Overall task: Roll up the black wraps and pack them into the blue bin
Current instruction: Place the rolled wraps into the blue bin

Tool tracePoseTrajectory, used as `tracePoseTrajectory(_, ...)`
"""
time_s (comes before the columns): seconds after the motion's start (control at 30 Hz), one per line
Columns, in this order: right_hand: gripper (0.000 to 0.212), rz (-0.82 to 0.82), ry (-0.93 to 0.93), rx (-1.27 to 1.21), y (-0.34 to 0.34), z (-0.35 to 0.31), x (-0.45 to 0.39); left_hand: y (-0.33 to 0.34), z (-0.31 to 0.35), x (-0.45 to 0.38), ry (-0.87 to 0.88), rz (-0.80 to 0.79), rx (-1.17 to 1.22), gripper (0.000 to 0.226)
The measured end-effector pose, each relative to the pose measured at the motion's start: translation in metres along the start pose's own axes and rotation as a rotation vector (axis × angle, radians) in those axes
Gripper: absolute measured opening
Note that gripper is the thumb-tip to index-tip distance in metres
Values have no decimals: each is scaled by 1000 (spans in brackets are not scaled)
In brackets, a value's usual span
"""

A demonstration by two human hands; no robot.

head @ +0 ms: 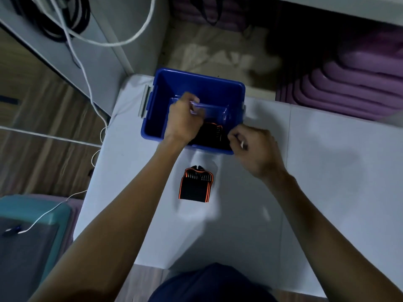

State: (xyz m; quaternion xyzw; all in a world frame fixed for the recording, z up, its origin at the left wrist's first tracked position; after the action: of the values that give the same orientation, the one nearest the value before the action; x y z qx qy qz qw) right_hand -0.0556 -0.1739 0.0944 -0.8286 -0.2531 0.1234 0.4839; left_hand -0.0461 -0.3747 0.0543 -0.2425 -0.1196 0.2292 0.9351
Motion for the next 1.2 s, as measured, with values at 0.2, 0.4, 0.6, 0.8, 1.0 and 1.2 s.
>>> tracePoseTrajectory(0.2,14,-183,-155,-19,54,10,52,-9,-28,111,186,386,-20,14)
tracePoseTrajectory(0.4,48,-372,-170,3,110,1,55,27,-81,199,-550,388,136,35)
tracePoseTrajectory(0.6,45,-491,-39,-65,125,3,54,54,-103,209,-837,196,276,62)
tracePoseTrajectory(0.8,41,-359,-57,-203,104,-5,68,43,-76,208,-778,287,489,62)
tracePoseTrajectory(1.0,41,-93,-154,-443,43,-32,69,-13,-15,182,-454,341,523,44)
tracePoseTrajectory(1.2,34,-5,-64,-550,21,-66,10,-59,18,93,-293,240,352,50)
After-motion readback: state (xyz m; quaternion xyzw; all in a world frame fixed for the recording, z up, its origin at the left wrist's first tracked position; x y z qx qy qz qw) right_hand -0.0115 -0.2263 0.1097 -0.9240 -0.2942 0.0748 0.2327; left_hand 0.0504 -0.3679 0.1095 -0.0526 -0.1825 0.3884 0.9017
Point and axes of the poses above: each hand's wrist, its own x-axis away from the middle knuckle, its own y-axis out of the palm, z = x × y, the point moved 1 cm from there along -x, towards the middle knuckle, and after that the axes turned 4 degrees about x, right-handed, at the moved point
